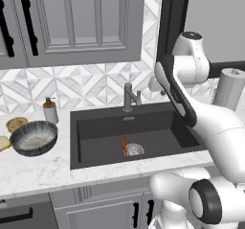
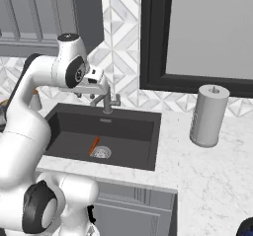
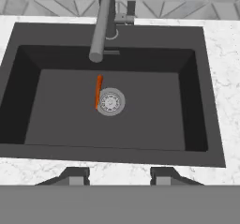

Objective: Pick the carrot from the sink and place it in the bowl. Then pick the bowl and place it in the microwave. Then close the microwave door and press the start button.

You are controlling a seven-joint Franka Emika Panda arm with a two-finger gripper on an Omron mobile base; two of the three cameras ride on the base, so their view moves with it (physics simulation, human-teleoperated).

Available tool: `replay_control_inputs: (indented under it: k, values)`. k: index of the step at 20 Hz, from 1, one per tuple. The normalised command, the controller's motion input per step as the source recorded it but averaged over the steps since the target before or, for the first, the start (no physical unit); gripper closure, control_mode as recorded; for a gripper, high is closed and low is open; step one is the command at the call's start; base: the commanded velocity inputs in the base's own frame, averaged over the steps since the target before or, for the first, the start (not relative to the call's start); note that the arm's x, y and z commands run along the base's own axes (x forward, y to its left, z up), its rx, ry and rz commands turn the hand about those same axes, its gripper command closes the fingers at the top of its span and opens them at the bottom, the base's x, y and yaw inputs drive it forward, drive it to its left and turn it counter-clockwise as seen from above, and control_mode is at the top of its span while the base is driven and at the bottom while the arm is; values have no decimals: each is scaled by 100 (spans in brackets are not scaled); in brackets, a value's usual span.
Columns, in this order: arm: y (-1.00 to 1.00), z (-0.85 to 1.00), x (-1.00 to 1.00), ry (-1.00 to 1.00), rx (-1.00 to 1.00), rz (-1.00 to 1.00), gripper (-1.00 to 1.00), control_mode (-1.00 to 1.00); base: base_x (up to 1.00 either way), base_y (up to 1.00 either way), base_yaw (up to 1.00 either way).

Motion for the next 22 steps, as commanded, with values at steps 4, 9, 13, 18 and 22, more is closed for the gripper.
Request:
replay_control_inputs:
  k: [4, 9, 13, 18, 22]
  values:
    - [-1, -3, -32, -2, 2, 0, -100, -100, 0, 0, 0]
    - [34, -34, -85, 0, -1, 1, -100, -100, 0, 0, 0]
    - [78, -51, -40, 2, -11, -1, -100, -100, 0, 0, 0]
    - [84, -62, 7, 0, -13, -5, -100, -100, 0, 0, 0]
    - [74, -70, 38, 1, -10, -5, -100, -100, 0, 0, 0]
